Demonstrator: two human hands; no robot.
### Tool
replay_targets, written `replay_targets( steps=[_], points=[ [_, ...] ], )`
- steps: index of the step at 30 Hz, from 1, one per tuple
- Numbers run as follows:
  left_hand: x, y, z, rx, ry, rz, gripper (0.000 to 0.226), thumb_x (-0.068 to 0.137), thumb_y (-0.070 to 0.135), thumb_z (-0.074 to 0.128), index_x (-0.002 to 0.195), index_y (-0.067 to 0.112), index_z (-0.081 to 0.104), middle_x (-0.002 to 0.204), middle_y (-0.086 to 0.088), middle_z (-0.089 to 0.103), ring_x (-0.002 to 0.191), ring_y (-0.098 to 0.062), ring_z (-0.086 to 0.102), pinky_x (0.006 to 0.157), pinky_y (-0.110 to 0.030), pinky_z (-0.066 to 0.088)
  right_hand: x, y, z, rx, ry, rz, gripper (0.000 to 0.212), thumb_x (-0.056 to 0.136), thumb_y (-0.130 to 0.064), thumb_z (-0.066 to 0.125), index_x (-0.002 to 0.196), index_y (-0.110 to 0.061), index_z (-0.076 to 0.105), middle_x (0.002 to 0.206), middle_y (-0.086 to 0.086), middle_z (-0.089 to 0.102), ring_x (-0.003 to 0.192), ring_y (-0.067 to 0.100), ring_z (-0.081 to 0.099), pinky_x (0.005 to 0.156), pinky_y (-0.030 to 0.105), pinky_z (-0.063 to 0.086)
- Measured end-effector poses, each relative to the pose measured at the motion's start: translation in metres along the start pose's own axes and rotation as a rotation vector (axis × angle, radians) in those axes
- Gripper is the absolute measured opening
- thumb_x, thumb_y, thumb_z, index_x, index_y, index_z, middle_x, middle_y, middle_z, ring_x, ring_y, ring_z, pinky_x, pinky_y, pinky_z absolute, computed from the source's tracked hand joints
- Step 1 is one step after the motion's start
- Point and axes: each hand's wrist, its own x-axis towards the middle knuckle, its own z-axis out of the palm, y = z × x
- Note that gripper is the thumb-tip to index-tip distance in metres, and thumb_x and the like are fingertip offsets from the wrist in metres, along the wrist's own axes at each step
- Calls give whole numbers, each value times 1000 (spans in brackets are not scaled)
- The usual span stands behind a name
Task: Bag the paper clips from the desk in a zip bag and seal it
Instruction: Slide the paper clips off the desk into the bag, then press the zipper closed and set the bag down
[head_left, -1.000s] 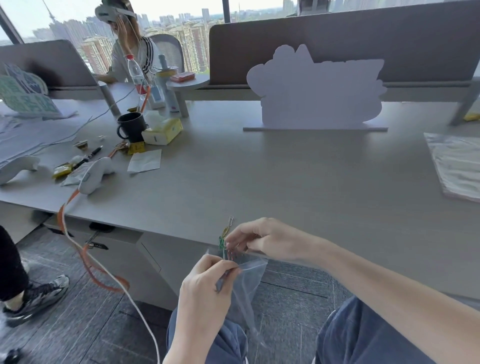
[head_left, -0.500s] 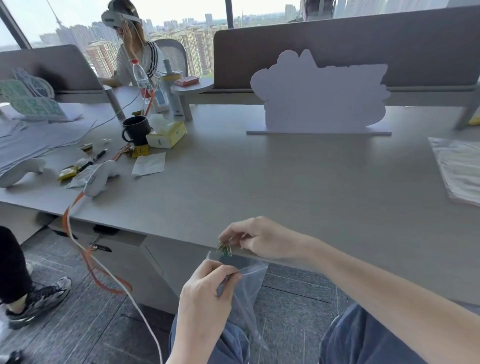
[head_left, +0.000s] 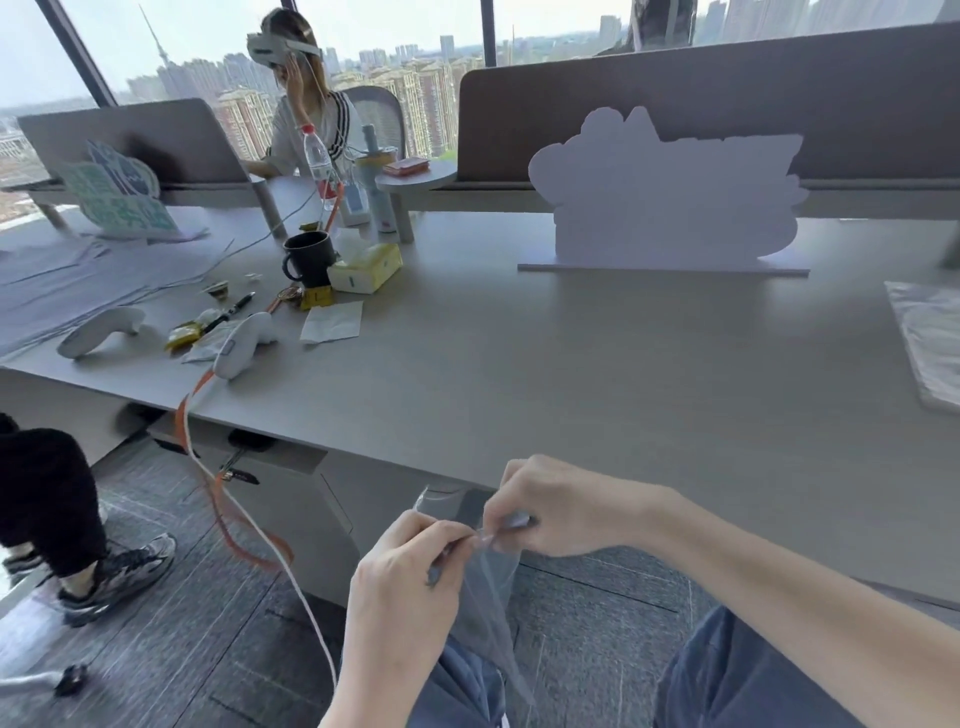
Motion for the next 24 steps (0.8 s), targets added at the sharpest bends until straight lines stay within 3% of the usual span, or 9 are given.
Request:
replay_targets(
  steps=[2, 5, 9, 12, 15, 18, 20, 23, 24],
  points=[
    [-3, 7, -15, -2, 1, -18, 18, 73, 15, 85, 73, 29, 74, 71, 15, 64, 58, -4, 58, 55, -15, 47, 0, -11, -1, -45, 52, -51, 14, 88, -17, 66, 95, -18, 78, 85, -1, 75, 95, 20, 62, 78, -5, 25],
    [-3, 17, -47, -20, -11, -92, 10, 76, 25, 81, 74, 32, 73, 69, 19, 66, 64, -7, 63, 58, -6, 42, -4, -35, -17, -63, 100, -129, 14, 87, -28, 70, 97, -23, 79, 94, -5, 76, 100, 9, 59, 80, 1, 31],
    [7, 21, -85, 46, -178, -127, 6, 82, 29, 72, 76, 28, 70, 66, 32, 61, 50, -6, 53, 52, -12, 37, -20, -70, -46, -148, 200, -206, 13, 84, -31, 72, 90, -23, 80, 93, -3, 74, 102, 10, 60, 83, 1, 26],
    [19, 22, -103, 136, -282, -147, 10, 83, 29, 67, 73, 28, 67, 50, 22, 57, 44, -4, 46, 51, -21, 38, -40, -86, -70, -204, 296, -179, 15, 82, -37, 73, 80, -23, 78, 78, -7, 70, 99, 11, 63, 81, 0, 31],
    [35, 30, -116, 146, -334, -111, 11, 83, 30, 69, 73, 33, 68, 66, 25, 68, 59, 0, 61, 62, -23, 49, -65, -89, -94, -182, 350, -101, 20, 79, -43, 73, 71, -24, 73, 66, -7, 70, 85, 10, 68, 75, 24, 50],
    [56, 49, -119, 99, -378, -18, 8, 82, 31, 75, 76, 32, 71, 77, 21, 73, 74, -1, 67, 76, -31, 55, -94, -86, -118, -185, 370, -2, 24, 80, -41, 74, 71, -20, 71, 62, -7, 69, 62, 5, 60, 61, 19, 45],
    [71, 69, -118, -25, -383, -8, 7, 79, 28, 79, 76, 28, 73, 79, 9, 76, 76, -9, 71, 79, -34, 56, -113, -78, -133, -164, 394, 56, 20, 80, -38, 75, 72, -21, 71, 64, -7, 67, 58, 4, 54, 59, 16, 42],
    [96, 100, -116, -302, -343, -2, 12, 70, 21, 84, 79, 24, 77, 76, -8, 76, 72, -35, 69, 67, -31, 49, -139, -62, -154, -85, 474, 118, 5, 82, -29, 75, 78, -26, 73, 75, -13, 70, 66, 4, 63, 68, 21, 51],
    [106, 109, -115, -361, -314, 10, 18, 67, 21, 84, 83, 25, 77, 74, -11, 76, 64, -36, 64, 64, -32, 44, -146, -58, -161, -59, 509, 128, 3, 83, -26, 75, 81, -28, 73, 81, -14, 69, 70, 5, 66, 71, 25, 53]
  ],
)
